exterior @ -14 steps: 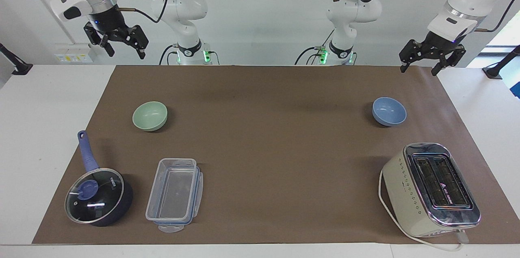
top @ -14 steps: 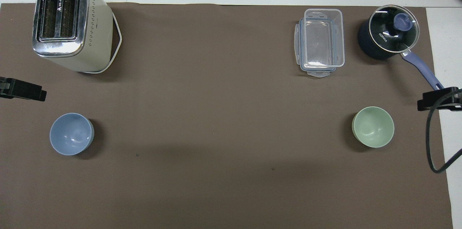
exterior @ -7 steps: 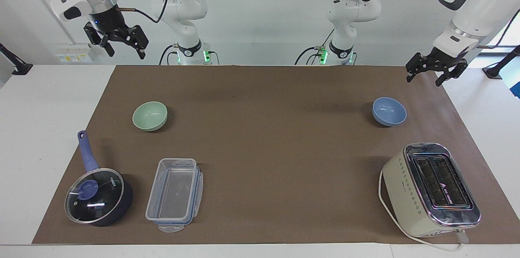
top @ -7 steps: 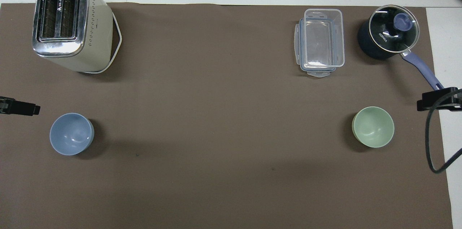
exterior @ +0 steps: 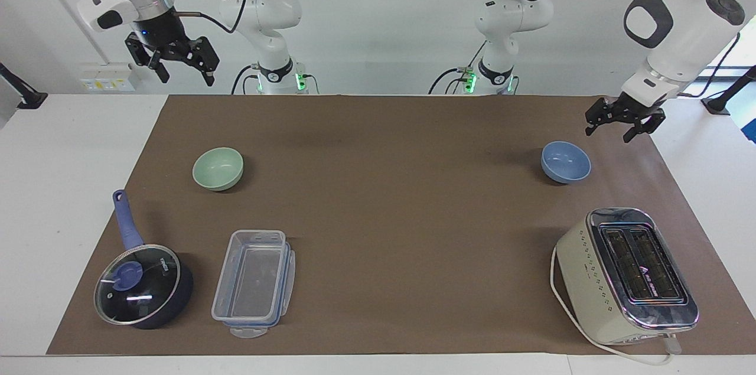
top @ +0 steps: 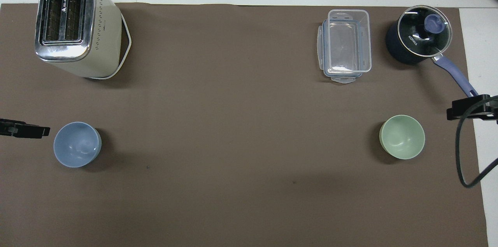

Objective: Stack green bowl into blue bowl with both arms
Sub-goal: 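Move the left gripper to the rim of the blue bowl and grasp it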

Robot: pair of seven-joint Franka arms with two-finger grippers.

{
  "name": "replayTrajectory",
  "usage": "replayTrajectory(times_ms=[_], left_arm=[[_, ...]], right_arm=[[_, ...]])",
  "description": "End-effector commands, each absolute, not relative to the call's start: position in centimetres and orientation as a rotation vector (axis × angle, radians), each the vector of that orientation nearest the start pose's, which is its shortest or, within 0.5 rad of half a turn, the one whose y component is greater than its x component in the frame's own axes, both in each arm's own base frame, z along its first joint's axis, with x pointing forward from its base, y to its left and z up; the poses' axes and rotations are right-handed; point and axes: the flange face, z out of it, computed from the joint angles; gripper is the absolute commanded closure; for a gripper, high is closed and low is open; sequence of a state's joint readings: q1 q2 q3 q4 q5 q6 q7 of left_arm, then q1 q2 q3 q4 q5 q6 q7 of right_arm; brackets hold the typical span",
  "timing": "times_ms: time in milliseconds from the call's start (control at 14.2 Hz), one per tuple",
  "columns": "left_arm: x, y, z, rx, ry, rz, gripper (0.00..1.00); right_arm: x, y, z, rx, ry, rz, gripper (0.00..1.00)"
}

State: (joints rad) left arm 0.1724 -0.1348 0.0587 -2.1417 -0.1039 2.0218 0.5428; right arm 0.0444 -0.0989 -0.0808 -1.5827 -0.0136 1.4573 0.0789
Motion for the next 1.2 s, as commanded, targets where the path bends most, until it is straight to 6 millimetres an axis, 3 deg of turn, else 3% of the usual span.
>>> replayTrajectory(times_ms=[0, 282, 563, 915, 1127], left_arm=[[48.5, 12.5, 44.0, -3.209, 0.458, -0.171, 0.0], [48.3, 15.1, 40.2, -3.254, 0.47, -0.177, 0.0], [49.0, 15.8, 36.6, -3.257, 0.504, -0.175, 0.0], [49.6, 15.9, 33.3, -3.306, 0.451, -0.169, 0.04], [49.2, 15.9, 32.9, -3.317, 0.446, -0.151, 0.08]], right_arm=[[50.1, -2.8, 66.2, -3.135, 0.154, 0.051, 0.0], [50.0, -2.9, 66.3, -3.134, 0.159, 0.061, 0.0], [49.7, -3.0, 66.1, -3.133, 0.163, 0.064, 0.0], [49.8, -3.2, 66.1, -3.131, 0.168, 0.049, 0.0], [49.8, -3.2, 66.1, -3.131, 0.168, 0.052, 0.0]])
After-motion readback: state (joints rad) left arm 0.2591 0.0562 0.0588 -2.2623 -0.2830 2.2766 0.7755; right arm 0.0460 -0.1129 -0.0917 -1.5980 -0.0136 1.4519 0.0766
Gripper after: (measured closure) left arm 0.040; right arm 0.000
